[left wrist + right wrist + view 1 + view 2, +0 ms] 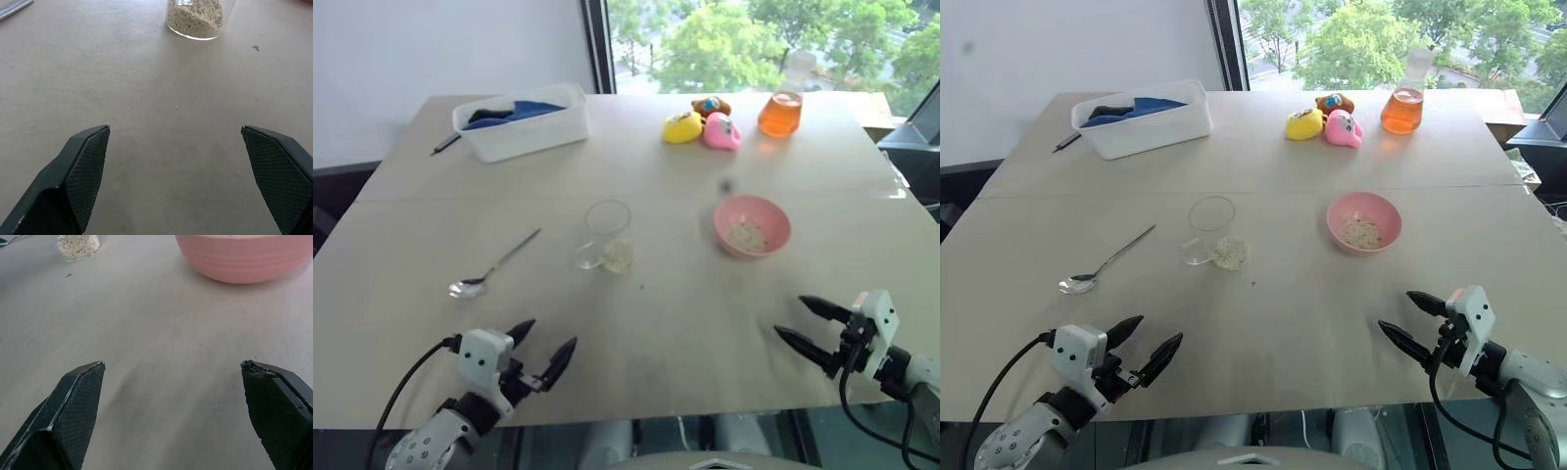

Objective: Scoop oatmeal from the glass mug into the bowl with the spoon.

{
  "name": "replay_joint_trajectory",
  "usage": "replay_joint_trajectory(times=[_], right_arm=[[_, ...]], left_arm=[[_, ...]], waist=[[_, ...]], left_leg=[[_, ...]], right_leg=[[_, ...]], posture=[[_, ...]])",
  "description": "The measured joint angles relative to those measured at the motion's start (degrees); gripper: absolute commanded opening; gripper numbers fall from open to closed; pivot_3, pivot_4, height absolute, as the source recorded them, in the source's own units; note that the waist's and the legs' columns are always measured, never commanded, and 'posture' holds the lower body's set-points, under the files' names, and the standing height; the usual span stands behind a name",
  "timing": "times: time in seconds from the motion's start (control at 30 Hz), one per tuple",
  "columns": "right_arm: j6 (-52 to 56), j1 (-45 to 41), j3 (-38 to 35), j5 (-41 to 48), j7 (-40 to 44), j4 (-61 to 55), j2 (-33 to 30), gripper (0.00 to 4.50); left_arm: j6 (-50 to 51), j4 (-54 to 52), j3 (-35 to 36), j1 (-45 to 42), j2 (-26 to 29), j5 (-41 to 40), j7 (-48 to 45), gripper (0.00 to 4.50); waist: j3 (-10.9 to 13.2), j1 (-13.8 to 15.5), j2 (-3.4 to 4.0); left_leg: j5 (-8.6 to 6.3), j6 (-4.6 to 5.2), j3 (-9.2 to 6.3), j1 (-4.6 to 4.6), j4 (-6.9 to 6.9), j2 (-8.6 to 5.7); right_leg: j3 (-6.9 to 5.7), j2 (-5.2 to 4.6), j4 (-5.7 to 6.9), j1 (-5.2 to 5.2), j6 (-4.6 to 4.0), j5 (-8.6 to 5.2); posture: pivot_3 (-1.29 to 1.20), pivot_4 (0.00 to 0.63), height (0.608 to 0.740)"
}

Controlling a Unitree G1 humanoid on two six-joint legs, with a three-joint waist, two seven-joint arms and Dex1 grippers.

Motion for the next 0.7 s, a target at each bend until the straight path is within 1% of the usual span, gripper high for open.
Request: replay_joint_trajectory(times=[0.23, 0.43, 0.7], right_arm=[[-2.7, -0.2, 1.2, -1.5, 1.1, 0.8, 0.9, 4.50], [-3.7, -0.6, 2.5, -2.4, 1.2, 1.1, 1.3, 4.50], [-4.1, -1.4, 2.7, -2.7, 1.2, 1.3, 1.3, 4.50]], left_arm=[[-1.4, 0.1, -0.3, 0.0, -0.7, 1.2, 0.1, 4.48], [-1.7, 0.5, -1.8, 0.0, -1.5, 2.0, 0.2, 4.48], [-2.1, 0.5, -1.8, -0.1, -1.5, 2.2, 0.2, 4.48]], waist=[[0.0, 0.1, 0.00], [0.0, 0.1, -0.02], [0.0, 0.1, -0.01]], left_leg=[[0.00, 0.00, 0.01, 0.12, -0.01, -0.01], [0.00, 0.00, 0.07, 0.23, -0.01, 0.01], [0.00, 0.00, 0.08, 0.24, -0.01, 0.01]], right_leg=[[0.01, 0.02, 0.00, 0.11, -0.01, -0.01], [0.06, 0.01, 0.00, 0.17, -0.07, -0.04], [0.08, 0.01, 0.00, 0.18, -0.05, -0.03]], posture=[[0.00, 0.150, 0.740], [0.00, 0.150, 0.740], [0.00, 0.150, 0.740]])
